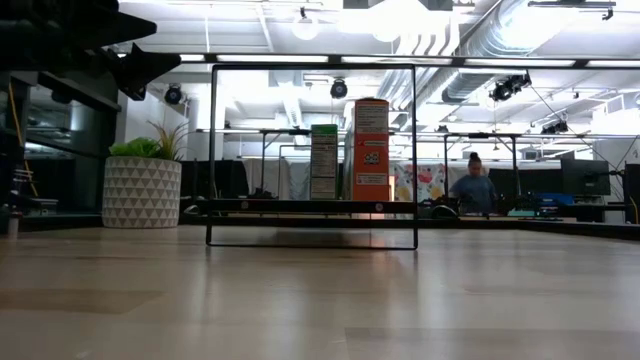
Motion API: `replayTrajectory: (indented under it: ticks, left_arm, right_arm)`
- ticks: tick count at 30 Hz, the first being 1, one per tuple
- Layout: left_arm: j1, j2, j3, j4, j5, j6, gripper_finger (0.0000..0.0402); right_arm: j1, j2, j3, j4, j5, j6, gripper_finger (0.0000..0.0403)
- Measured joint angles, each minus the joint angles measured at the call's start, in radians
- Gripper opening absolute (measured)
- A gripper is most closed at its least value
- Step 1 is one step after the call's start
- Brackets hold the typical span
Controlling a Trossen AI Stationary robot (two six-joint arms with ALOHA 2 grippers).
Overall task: Stack cereal on shelf
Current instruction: Put the orange cereal box aligned with the other orange cereal box on the shelf
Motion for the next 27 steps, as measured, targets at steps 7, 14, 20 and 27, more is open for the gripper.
replayTrajectory:
  ticks: [7, 14, 20, 27]
  left_arm:
    - [0.0, 0.0, 0.0, -0.001, 0.0, 0.0, 0.0275]
    - [0.0, 0.0, 0.0, -0.002, 0.0, 0.0, 0.0275]
    - [0.0, 0.0, 0.0, -0.002, 0.0, 0.0, 0.0275]
    - [0.0, 0.0, 0.0, -0.002, 0.0, 0.0, 0.0275]
  right_arm:
    - [-0.002, 0.056, 0.0, 0.006, -0.001, -0.002, 0.0326]
    - [-0.002, 0.087, 0.0, 0.016, -0.015, -0.034, 0.0326]
    - [-0.002, 0.087, 0.0, 0.034, 0.047, -0.065, 0.0326]
    - [-0.002, 0.087, 0.0, 0.03, -0.002, -0.055, 0.0318]
